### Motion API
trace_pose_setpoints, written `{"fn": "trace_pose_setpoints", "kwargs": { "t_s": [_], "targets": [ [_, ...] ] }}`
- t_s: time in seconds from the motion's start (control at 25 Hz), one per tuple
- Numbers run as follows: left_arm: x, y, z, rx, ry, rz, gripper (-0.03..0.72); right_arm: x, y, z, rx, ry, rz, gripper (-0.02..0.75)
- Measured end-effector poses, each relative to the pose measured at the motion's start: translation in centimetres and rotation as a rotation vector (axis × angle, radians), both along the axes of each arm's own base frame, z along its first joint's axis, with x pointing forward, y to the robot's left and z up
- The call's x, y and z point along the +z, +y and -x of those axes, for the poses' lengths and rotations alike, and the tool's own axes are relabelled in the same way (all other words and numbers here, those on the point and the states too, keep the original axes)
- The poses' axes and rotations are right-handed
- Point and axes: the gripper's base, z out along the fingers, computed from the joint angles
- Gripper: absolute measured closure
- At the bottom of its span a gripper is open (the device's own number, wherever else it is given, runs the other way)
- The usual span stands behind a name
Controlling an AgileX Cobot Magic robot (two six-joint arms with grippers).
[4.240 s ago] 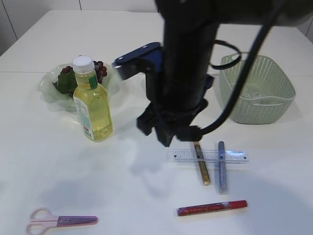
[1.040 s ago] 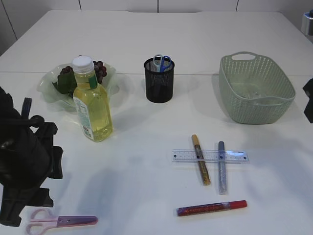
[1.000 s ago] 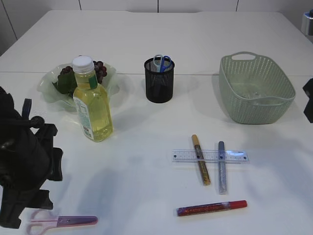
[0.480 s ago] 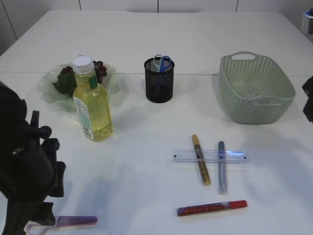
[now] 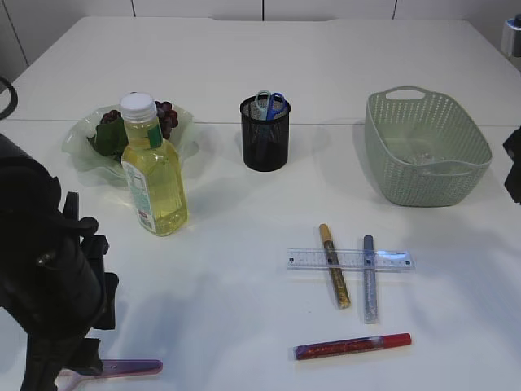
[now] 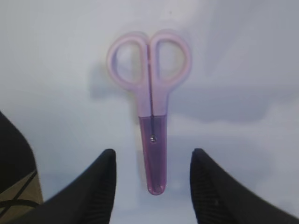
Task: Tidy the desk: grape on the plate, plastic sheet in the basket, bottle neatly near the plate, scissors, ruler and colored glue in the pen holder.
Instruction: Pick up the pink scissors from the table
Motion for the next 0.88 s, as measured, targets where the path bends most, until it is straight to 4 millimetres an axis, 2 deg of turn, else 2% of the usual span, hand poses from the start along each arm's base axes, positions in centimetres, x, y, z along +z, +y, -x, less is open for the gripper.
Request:
{"fn": "trace_pose_setpoints", "kwargs": {
  "t_s": [0.56,0.88],
  "targets": [
    [-2.4,0.7,1.0,-0.003,0.016,-0.007,0.313,0.0,0.0,-0.1,0.0,-0.006,-0.001,0.32],
    [-3.1,0.8,0.4,-0.005,-0.01,0.001,0.313,0.0,0.0,-0.1,0.0,-0.006,-0.001,0.319]
  ]
}}
